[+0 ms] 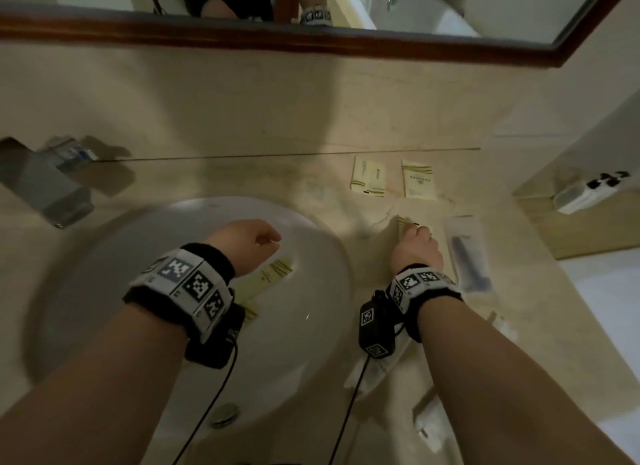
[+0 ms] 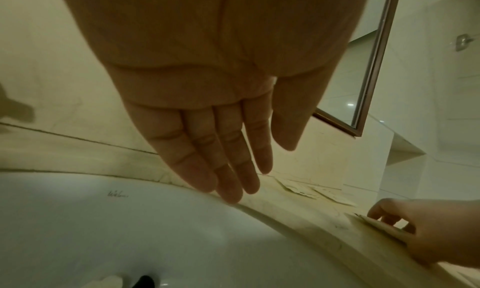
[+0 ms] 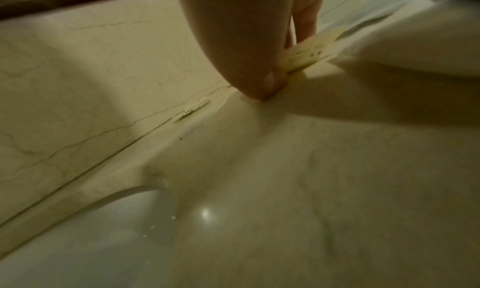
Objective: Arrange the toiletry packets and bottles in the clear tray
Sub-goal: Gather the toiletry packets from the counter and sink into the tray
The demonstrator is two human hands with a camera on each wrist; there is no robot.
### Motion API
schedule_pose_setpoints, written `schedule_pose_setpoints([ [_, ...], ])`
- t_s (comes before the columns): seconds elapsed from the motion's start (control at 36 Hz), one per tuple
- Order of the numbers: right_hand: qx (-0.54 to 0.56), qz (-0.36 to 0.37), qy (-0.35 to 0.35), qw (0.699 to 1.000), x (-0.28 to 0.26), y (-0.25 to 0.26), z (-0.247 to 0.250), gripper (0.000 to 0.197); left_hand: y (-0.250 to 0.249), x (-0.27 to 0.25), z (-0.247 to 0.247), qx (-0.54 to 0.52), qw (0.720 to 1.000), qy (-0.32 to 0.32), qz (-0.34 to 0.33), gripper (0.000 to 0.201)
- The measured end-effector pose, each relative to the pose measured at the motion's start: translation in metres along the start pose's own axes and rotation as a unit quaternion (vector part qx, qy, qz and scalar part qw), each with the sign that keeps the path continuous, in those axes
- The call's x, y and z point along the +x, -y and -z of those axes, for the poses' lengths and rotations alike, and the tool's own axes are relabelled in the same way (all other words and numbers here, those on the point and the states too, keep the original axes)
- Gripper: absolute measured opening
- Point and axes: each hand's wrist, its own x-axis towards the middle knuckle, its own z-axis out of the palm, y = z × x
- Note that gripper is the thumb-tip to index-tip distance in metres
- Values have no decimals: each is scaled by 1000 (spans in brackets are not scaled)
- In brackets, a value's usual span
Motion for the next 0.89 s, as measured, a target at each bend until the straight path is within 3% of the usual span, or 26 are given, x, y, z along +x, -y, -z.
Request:
schedule_pose_setpoints([
  [0.14, 87, -10, 15, 996, 2, -7, 12, 45, 9, -6, 2, 0, 1000, -14, 8, 33],
  [0.22, 161, -12, -11, 987, -7, -9, 20, 55, 14, -12, 5, 10, 1000, -26, 8, 32],
  [0.31, 244, -2, -38, 969, -19, -8, 28, 46, 18, -23, 8, 2, 999, -38, 5, 34],
  [0.47, 344, 56, -50, 936, -49, 6, 44, 32, 30, -43, 13, -59, 996, -70, 3, 36],
  [0.72, 444, 175, 10, 879, -113, 61, 52, 15, 50, -79, 17, -156, 979, -127, 11, 45],
  [0.89, 466, 239, 53, 850, -160, 106, 50, 20, 75, -102, 20, -219, 963, -157, -8, 45],
])
